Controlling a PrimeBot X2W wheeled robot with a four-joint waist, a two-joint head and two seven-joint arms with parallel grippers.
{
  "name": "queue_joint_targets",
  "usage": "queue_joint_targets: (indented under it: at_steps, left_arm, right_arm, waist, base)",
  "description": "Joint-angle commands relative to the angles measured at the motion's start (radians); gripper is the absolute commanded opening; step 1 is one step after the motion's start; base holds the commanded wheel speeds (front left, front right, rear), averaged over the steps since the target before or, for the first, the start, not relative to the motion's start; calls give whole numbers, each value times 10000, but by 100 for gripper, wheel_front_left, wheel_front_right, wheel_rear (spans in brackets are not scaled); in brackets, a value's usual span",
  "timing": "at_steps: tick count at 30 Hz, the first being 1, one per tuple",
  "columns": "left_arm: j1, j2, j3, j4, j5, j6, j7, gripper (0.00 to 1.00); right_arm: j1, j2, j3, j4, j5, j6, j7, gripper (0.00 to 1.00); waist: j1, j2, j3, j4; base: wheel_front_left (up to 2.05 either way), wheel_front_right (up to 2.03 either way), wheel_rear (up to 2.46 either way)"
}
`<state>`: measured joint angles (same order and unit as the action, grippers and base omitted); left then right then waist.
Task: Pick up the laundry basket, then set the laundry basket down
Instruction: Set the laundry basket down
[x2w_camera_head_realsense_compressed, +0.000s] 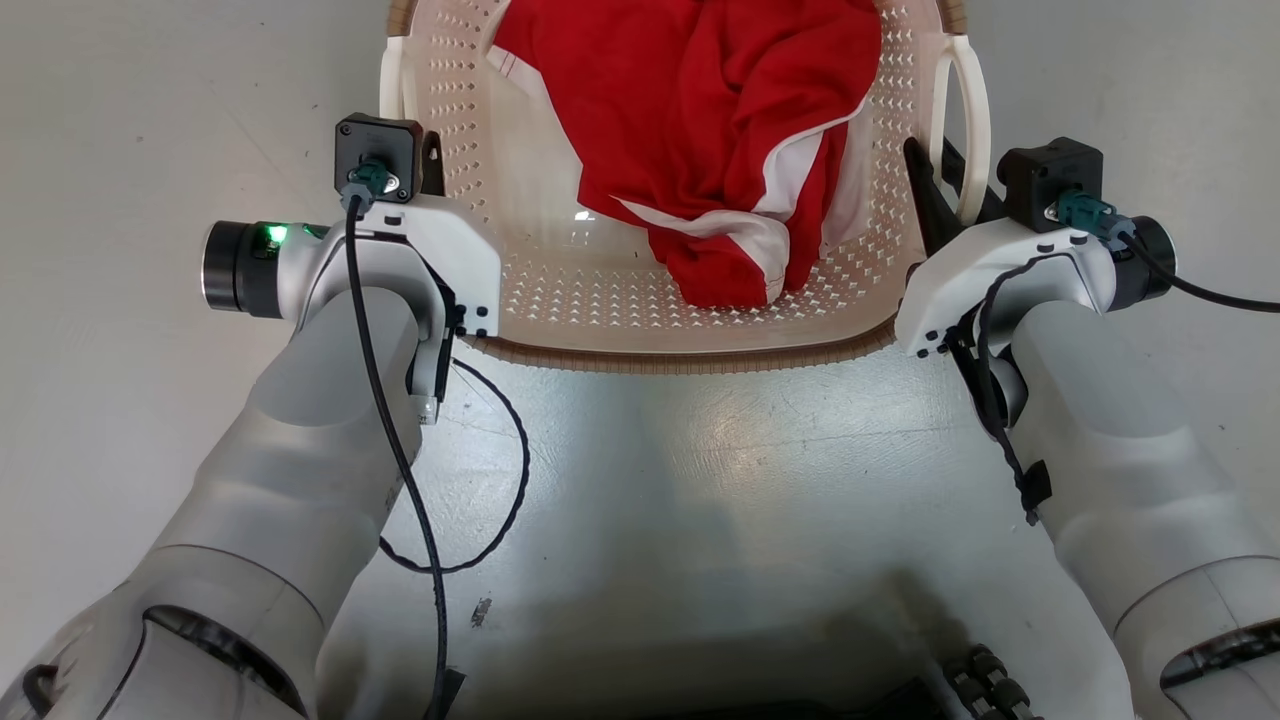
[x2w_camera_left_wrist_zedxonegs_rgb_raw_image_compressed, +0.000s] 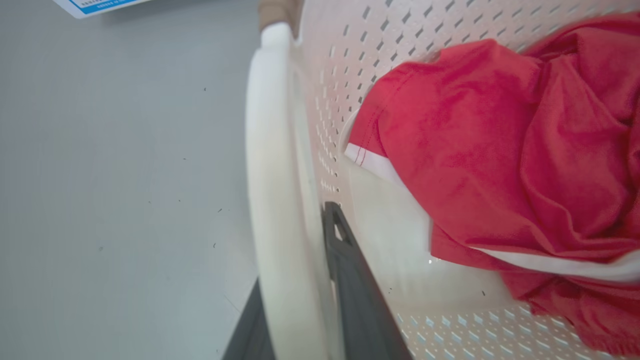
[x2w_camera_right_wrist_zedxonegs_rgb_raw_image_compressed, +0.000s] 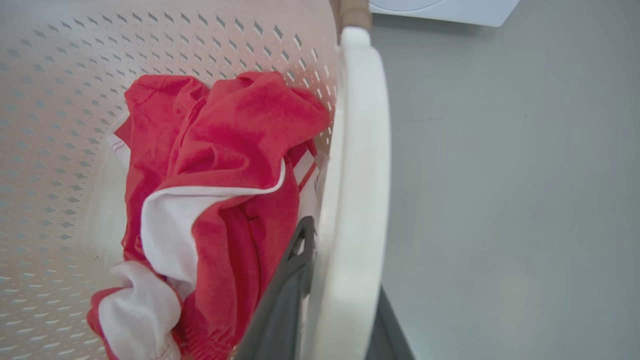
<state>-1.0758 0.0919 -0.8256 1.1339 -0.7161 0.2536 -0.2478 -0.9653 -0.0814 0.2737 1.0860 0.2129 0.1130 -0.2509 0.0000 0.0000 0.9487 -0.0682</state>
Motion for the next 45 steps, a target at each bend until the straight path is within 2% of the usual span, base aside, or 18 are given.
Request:
queue_joint_targets:
  at_steps: [1, 4, 5, 7, 8, 9, 10, 11, 12, 13, 18, 27, 31, 40, 45]
  left_arm:
    - [-168, 186, 128, 1, 283, -18, -139, 0]
    - [-168, 143, 206, 119, 390, -59, -139, 0]
    - [-169, 132, 235, 163, 419, -66, -139, 0]
    - [-183, 108, 294, 259, 468, -48, -139, 0]
    - [-183, 108, 294, 259, 468, -48, -139, 0]
    - [-194, 89, 326, 307, 488, -21, -139, 5]
    - [-206, 65, 372, 347, 495, 22, -139, 33]
    - [-217, 41, 407, 374, 509, 47, -139, 67]
    - [-217, 16, 472, 406, 496, 94, -139, 67]
    - [-215, -5, 511, 425, 507, 122, -139, 100]
    - [-63, -59, 710, 379, 632, 206, -139, 100]
    - [552, -164, 1051, 278, 777, -100, -139, 100]
    - [1051, -239, 1369, -59, 738, -401, -139, 100]
    - [2662, -239, 2815, -1506, 1136, -760, -139, 100]
    - [3687, -248, 3827, -2299, 1763, -707, -139, 100]
  right_arm:
    - [374, 299, 211, -76, -233, 177, -108, 0]
    - [354, 304, 103, -33, -337, 177, -108, 0]
    - [347, 305, 63, -26, -375, 177, -108, 5]
    - [315, 306, -131, -116, -488, 177, -108, 50]
    - [315, 306, -131, -116, -488, 177, -108, 50]
    - [320, 307, -247, -167, -557, 177, -108, 100]
    - [325, 307, -364, -212, -650, 177, -108, 100]
    - [331, 307, -480, -272, -759, 177, -108, 100]
    - [346, 307, -589, -334, -873, 177, -108, 100]
    - [369, 308, -701, -393, -979, 177, -108, 100]
    - [637, 309, -1067, -728, -1348, 177, -108, 100]
    - [1562, 310, -1057, -1410, -1226, 177, -109, 100]
    - [2052, 311, -1078, -1585, -1312, 177, -109, 100]
    - [3060, 311, -1372, -1988, -1661, 177, -109, 100]
    - [3643, 304, -1618, -2610, -1830, 177, -109, 100]
  waist:
    - [0, 0, -6, 13]
    - [0, 0, -15, 35]
    - [0, 0, -16, 40]
    - [0, 0, -2, 50]
    - [0, 0, -2, 50]
    - [0, 0, 2, 66]
    - [0, 0, 6, 85]
    - [0, 0, 11, 103]
    - [0, 0, 9, 119]
    - [0, 0, 0, 129]
    - [0, 0, -231, 141]
    - [0, 0, -1366, 86]
    - [0, 0, -2138, 110]
    - [0, 0, -4035, 235]
    - [0, 0, -5141, 353]
  base:
    - [0, 0, 0]
    - [0, 0, 0]
    - [0, 0, 0]
    - [0, 0, 0]
    - [0, 0, 0]
    - [0, 0, 0]
    - [0, 0, 0]
    - [0, 0, 0]
    - [0, 0, 0]
    - [0, 0, 0]
    - [0, 0, 0]
    - [0, 0, 0]
    - [0, 0, 0]
    - [0, 0, 0]
    - [0, 0, 0]
